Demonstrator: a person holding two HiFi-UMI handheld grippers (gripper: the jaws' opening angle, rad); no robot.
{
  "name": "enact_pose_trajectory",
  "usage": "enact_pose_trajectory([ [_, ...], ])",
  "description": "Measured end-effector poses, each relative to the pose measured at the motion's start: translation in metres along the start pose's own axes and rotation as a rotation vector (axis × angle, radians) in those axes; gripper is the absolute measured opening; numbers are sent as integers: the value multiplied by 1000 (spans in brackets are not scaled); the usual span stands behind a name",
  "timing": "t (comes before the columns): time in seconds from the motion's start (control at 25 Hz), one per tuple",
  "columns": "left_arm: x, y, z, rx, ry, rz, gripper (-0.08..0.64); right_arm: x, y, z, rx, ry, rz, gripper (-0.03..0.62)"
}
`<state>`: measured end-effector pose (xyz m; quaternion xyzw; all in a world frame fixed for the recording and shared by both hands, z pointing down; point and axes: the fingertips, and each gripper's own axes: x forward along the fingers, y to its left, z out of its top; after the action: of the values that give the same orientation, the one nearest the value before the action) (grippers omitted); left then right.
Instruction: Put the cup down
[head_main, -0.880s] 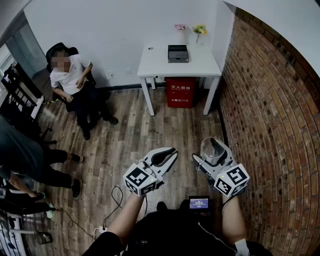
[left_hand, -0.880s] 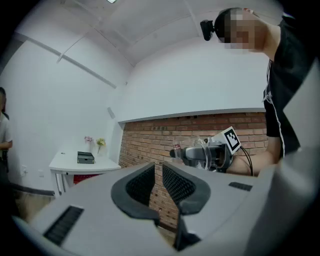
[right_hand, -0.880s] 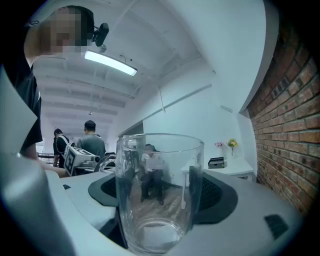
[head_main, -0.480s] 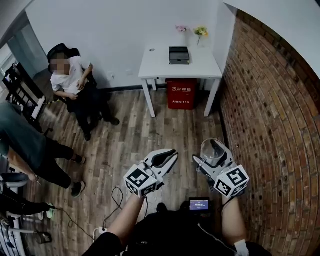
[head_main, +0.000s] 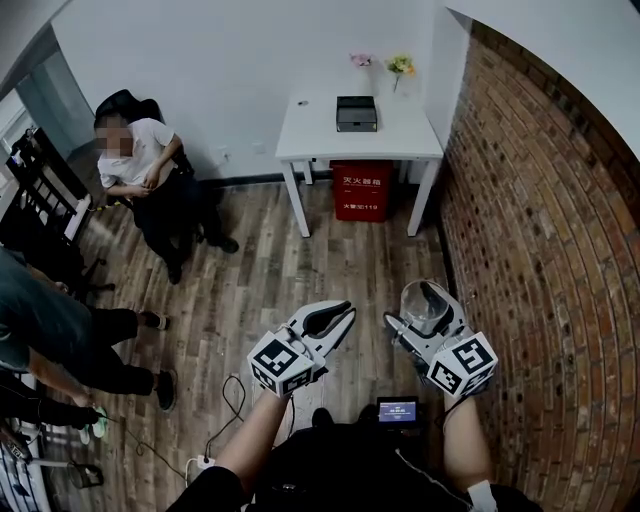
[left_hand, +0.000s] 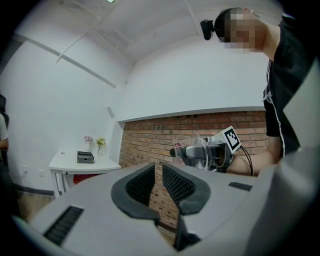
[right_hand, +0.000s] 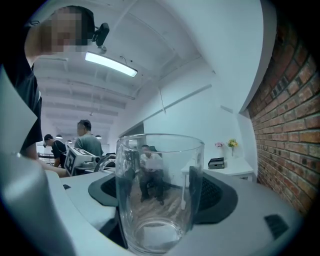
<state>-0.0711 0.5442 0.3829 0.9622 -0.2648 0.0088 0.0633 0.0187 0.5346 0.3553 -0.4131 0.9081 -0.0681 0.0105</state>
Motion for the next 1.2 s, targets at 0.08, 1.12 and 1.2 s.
enact_pose_trajectory([
  [0.08,4,0,1,7,-2,2,38,-1,-3,0,-10,3,0,403],
  [1.12,84,4,-8,20,18,48,38,-16,-81,-11,-13,23,33,403],
  [1.2,90,10,-7,21,14,50,38,-10,-88,-11,-12,24,35,403],
])
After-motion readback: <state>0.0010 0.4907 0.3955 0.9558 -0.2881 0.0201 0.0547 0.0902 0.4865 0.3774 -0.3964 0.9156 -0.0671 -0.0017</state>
